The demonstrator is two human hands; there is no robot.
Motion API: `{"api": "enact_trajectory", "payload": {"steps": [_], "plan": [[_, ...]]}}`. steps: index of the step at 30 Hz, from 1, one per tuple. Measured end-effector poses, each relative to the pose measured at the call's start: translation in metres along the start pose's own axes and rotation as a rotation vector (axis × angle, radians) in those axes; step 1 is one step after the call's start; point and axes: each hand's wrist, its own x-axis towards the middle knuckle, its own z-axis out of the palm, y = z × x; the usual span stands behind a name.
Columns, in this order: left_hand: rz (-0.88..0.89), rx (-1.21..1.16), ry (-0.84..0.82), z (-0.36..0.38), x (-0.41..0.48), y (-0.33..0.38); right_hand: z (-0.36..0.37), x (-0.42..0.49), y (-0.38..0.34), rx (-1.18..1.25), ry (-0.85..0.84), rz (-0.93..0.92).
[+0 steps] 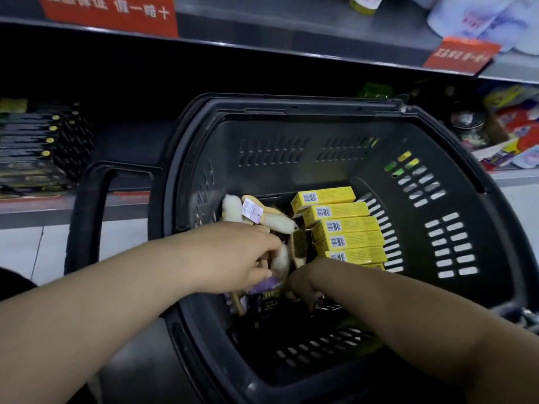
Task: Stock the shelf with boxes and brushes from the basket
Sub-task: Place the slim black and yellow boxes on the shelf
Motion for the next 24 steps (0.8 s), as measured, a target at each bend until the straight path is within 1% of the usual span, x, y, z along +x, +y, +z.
{"api": "enact_trajectory", "payload": {"steps": [2,3,4,7,8,10,12,13,14,16,17,18,19,20,21,22,23,24], "plan": [[-0.044,-0.067,0.015,-0.002,0.002,-0.001,-0.008,-0.014,0.001,0.104,0.104,-0.029],[-0.078,-0.125,0.031,-0.004,0.002,-0.001,-0.015,-0.023,0.003,0.219,0.193,-0.038],[-0.111,-0.184,0.058,-0.005,0.002,-0.002,-0.024,-0.034,0.006,0.374,0.278,-0.051],[-0.229,-0.345,0.198,-0.01,0.006,-0.004,-0.053,-0.068,0.013,1.013,0.479,-0.194],[-0.278,-0.423,0.232,-0.011,0.007,-0.005,-0.064,-0.078,0.014,1.147,0.555,-0.25],[-0.343,-0.63,0.252,-0.013,0.009,-0.007,-0.082,-0.092,0.012,1.293,0.712,-0.338],[-0.353,-0.797,0.255,-0.015,0.009,-0.008,-0.095,-0.101,0.008,1.373,0.814,-0.424],[-0.352,-0.855,0.284,-0.015,0.01,-0.009,-0.099,-0.105,0.006,1.408,0.834,-0.471],[-0.355,-0.906,0.327,-0.016,0.01,-0.01,-0.101,-0.108,0.006,1.451,0.816,-0.53],[-0.375,-1.0,0.413,-0.016,0.012,-0.011,-0.097,-0.107,0.012,1.58,0.69,-0.659],[-0.394,-1.028,0.437,-0.016,0.013,-0.012,-0.092,-0.103,0.015,1.636,0.618,-0.687],[-0.418,-1.037,0.443,-0.015,0.014,-0.012,-0.085,-0.094,0.018,1.655,0.57,-0.651],[-0.435,-1.041,0.446,-0.015,0.015,-0.012,-0.077,-0.083,0.019,1.601,0.549,-0.545],[-0.442,-1.056,0.442,-0.015,0.015,-0.012,-0.068,-0.071,0.018,1.424,0.549,-0.385],[-0.441,-1.08,0.437,-0.015,0.015,-0.012,-0.057,-0.057,0.016,1.126,0.527,-0.214],[-0.439,-1.11,0.424,-0.015,0.015,-0.012,-0.045,-0.042,0.014,0.818,0.453,-0.078],[-0.437,-1.14,0.411,-0.015,0.015,-0.011,-0.032,-0.028,0.009,0.574,0.346,0.006],[-0.441,-1.176,0.397,-0.016,0.015,-0.01,-0.021,-0.017,0.003,0.426,0.224,0.044]]}}
